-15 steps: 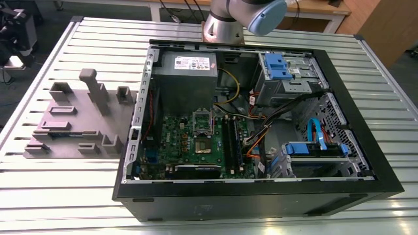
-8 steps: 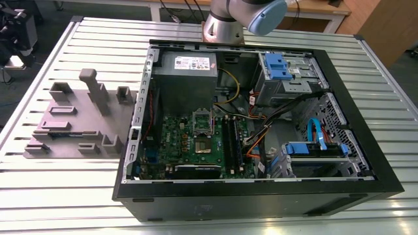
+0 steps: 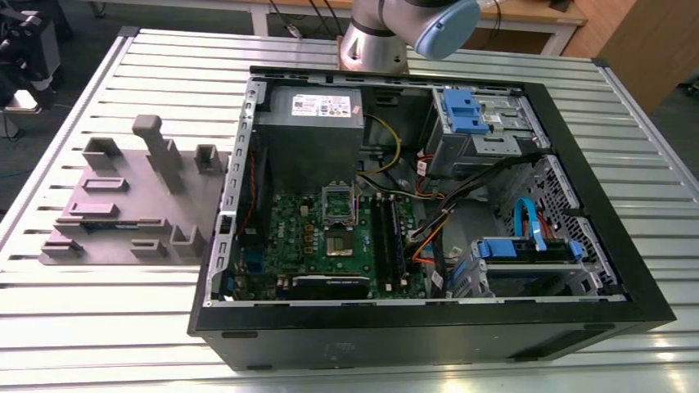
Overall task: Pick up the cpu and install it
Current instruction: 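Pick up the cpu and move it towards the insertion slot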
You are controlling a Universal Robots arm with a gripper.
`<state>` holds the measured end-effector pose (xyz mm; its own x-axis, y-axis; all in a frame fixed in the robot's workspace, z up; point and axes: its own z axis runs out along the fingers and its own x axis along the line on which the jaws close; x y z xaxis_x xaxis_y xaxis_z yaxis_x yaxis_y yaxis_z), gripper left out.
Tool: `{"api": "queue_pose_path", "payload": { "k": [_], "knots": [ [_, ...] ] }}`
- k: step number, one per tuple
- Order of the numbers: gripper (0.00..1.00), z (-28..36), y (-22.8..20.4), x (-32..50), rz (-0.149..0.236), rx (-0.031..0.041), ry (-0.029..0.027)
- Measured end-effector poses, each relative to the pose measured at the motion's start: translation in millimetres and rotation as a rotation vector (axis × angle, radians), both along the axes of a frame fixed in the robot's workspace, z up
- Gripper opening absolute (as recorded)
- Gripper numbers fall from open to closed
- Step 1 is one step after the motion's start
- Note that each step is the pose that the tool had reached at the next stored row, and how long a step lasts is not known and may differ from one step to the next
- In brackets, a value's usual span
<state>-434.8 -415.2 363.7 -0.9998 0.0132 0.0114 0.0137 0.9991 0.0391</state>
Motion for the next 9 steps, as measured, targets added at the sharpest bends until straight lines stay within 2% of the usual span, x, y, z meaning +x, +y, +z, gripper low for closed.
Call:
{"api": "queue_pose_path", "payload": {
  "k": [9],
  "knots": [
    [0.47, 4.4, 0.0, 0.0, 0.0, 0.0, 0.0001]
  ]
}}
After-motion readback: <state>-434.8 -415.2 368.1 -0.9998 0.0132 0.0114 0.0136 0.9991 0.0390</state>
